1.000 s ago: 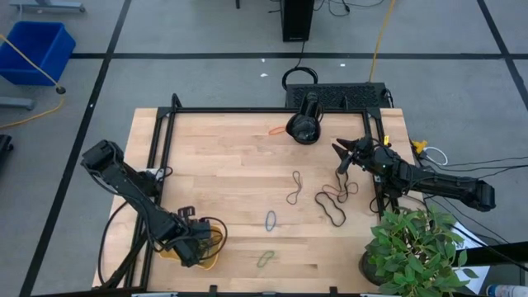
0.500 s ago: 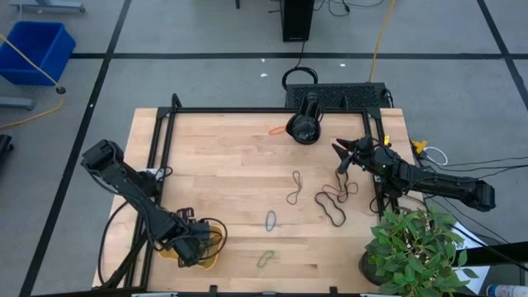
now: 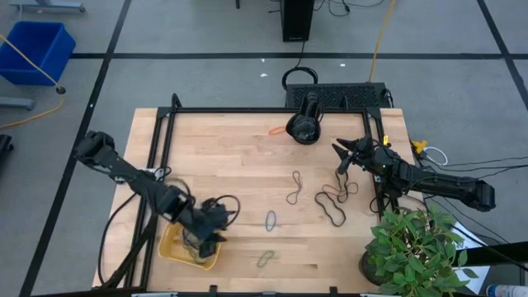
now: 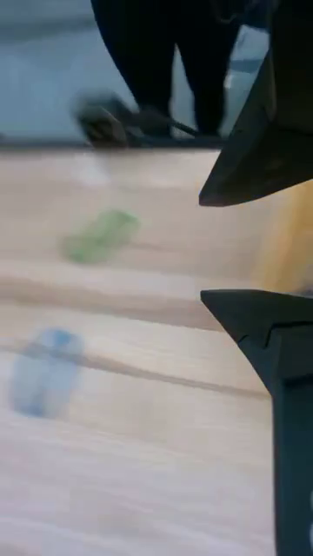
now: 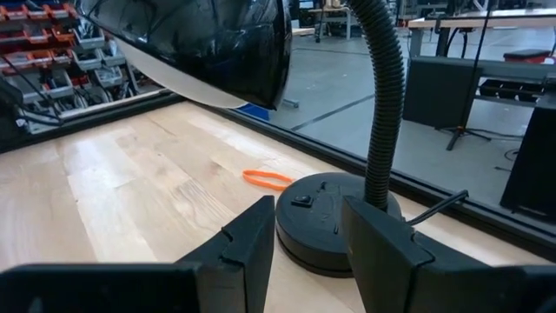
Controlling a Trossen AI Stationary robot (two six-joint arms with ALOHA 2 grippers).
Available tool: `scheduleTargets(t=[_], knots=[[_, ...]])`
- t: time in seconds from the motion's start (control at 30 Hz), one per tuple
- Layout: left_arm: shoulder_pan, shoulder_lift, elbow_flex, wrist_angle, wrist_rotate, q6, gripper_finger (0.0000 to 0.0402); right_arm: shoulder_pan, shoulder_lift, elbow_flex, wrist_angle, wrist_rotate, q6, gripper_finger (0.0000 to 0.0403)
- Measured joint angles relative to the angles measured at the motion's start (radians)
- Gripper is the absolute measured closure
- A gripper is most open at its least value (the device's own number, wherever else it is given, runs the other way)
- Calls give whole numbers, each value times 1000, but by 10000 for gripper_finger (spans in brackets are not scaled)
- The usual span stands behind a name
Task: Pick and place rubber bands into bin
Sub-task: Put the blue rubberband into the yellow bin
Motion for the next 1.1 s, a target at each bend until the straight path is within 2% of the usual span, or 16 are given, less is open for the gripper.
scheduleTargets(t=[0.13,0.33,0.53,0.87,1.1], knots=[[76,39,2,206,-18,203,242,0,0,0,0,0,-5,273],[177,118,1,295,-139,340,252,0,0,0,0,0,-5,273],[239,231,1,430,-187,466,254,0,0,0,-1,1,-5,273],[297,418,0,565,-182,419,254,0,0,0,-9,0,-6,273],[298,510,0,579,-143,370,254,0,0,0,-11,0,-5,273]])
